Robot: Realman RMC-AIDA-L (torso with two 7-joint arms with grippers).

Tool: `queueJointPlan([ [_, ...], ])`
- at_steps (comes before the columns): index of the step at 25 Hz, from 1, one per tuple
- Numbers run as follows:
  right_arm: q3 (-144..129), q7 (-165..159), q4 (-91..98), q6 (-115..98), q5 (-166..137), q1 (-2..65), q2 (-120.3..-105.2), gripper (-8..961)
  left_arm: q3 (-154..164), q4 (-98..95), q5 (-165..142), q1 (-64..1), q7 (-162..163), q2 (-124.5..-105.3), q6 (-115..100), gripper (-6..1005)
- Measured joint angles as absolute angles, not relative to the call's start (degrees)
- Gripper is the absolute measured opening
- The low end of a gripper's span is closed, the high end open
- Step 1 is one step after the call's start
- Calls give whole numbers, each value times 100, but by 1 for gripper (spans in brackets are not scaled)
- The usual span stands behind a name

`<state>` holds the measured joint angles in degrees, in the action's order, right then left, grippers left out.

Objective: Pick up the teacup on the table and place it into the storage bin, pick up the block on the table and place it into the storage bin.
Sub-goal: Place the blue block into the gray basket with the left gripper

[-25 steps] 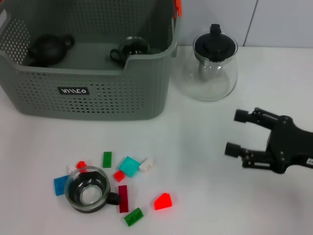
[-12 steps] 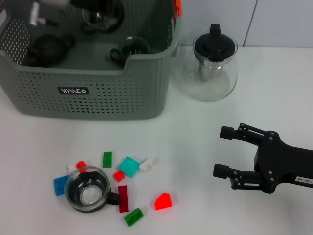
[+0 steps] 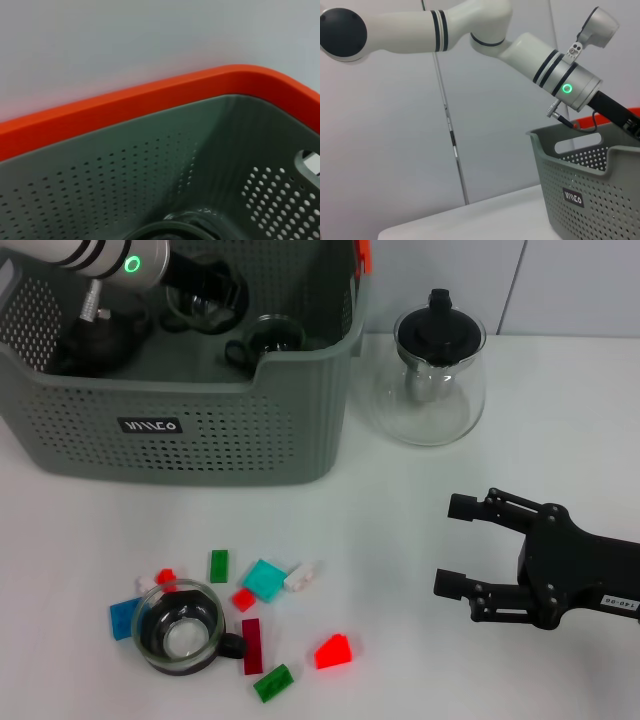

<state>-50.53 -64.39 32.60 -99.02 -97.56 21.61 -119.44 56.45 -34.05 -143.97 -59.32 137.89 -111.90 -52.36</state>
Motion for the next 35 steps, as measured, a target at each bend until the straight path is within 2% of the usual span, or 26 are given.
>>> queueJointPlan([
  [6, -5048, -6442, 3261, -9881, -9756, 2138, -11956, 944, 5674, -3329, -14465, -5885, 13755, -11175, -5188, 125],
  [18, -5044, -6443, 3184, -9850, -9756, 2180, -11944, 945, 5687, -3177, -14960, -5890, 13788, -11351, -5078, 153],
  [23, -5045, -6442, 3181, -9823, -9756, 2168, -11944, 945, 5669, -3083, -14993, -5922, 13858, -11367, -4976, 165],
  [27, -5045, -6443, 3181, -9821, -9753, 2143, -11944, 945, 5525, -3556, -14880, -5834, 13907, -11383, -5272, 262],
  [33, -4979, -6442, 3182, -9819, -9721, 2145, -11937, 945, 4827, -5199, -13893, -5275, 13499, -11549, -6145, 408],
  [35, -4942, -6443, 3181, -9819, -9722, 2152, -11936, 945, 4185, -5972, -12000, -4651, 12562, -11563, -7191, 456],
])
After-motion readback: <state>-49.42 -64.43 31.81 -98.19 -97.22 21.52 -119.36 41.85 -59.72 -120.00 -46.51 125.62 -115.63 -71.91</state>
